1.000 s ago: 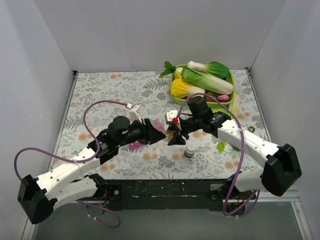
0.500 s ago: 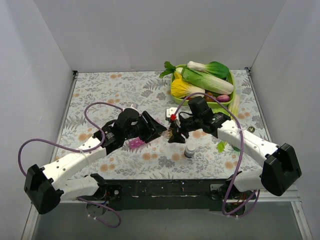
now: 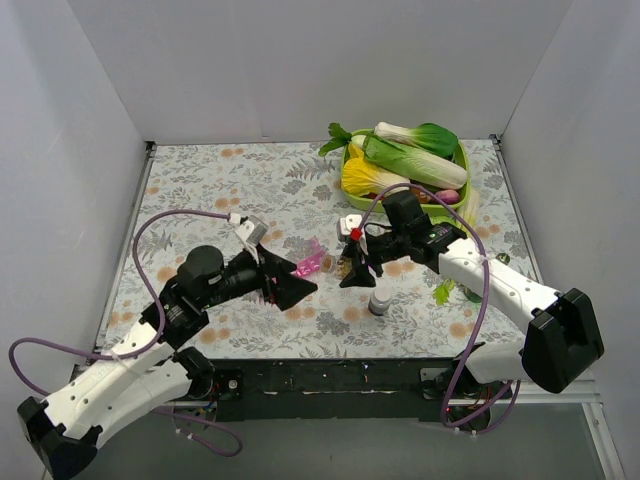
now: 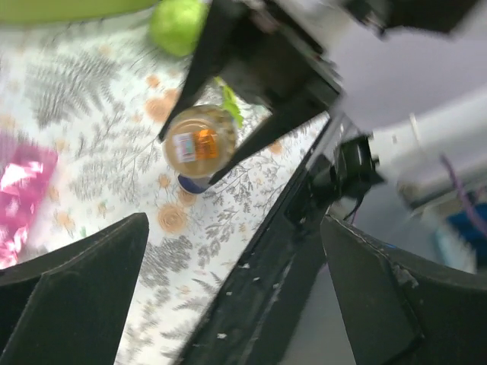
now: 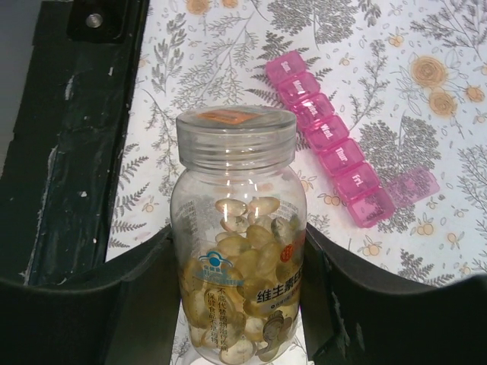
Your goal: Sort the pills into containers
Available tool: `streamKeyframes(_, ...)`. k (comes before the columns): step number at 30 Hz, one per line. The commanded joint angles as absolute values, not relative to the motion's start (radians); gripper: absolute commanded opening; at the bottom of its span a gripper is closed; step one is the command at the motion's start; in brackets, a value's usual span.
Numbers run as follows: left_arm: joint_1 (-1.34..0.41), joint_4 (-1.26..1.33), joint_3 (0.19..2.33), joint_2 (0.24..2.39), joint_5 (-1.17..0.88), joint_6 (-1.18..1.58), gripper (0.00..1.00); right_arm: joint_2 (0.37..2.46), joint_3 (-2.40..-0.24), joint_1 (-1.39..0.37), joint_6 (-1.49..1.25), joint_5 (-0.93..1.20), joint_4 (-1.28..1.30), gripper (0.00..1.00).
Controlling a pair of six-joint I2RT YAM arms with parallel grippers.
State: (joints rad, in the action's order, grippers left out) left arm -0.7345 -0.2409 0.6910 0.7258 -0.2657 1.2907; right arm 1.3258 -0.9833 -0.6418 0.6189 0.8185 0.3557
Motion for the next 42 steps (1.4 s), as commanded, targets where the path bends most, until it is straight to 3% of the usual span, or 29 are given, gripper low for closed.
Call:
streamKeyframes(1,-0.735,-0.069,0.591,0.637,-0.621,0.719,0.98,1.321,-1.005,-0.644,0.721,0.936,0.423,0.02)
streamKeyframes(6,-0.735,-0.006,0.572,0.702,-0.624,0.463,0.98,1.336,-1.022,-0.658,0.767,0.936,0.471,0.02)
streamKeyframes(13,-0.736,0.093,0.617,0.831,-0.626,0.417,0.98,1.348,-1.022,-0.663,0.778,0.945,0.476,0.02)
streamKeyframes(19,-0.753,0.120,0.627,0.903,-0.641,0.416,0.89,1.361,-1.026,-0.669,0.778,0.950,0.477,0.02)
streamKeyframes(26,-0.765,0.129,0.663,0.976,-0.653,0.446,0.69,1.365,-1.026,-0.673,0.778,0.954,0.479,0.02)
streamKeyframes(29,-0.769,0.129,0.669,0.996,-0.638,0.478,0.41,1.364,-1.025,-0.675,0.778,0.951,0.479,0.02)
streamKeyframes(30,-0.769,0.127,0.672,0.997,-0.635,0.486,0.24,1.361,-1.022,-0.675,0.778,0.948,0.479,0.02)
streamKeyframes(32,-0.769,0.104,0.675,0.997,-0.626,0.523,0.04,1.356,-1.019,-0.675,0.779,0.945,0.477,0.02)
streamKeyframes(35,-0.769,0.042,0.692,0.994,-0.490,0.650,0.00,1.350,-1.014,-0.673,0.766,0.916,0.463,0.02)
streamKeyframes(38,-0.765,-0.058,0.725,0.985,-0.260,0.999,0.00,1.342,-1.002,-0.673,0.724,0.856,0.422,0.02)
streamKeyframes(42,-0.744,-0.217,0.742,0.977,-0.181,1.543,0.00,1.333,-0.983,-0.675,0.673,0.761,0.362,0.01)
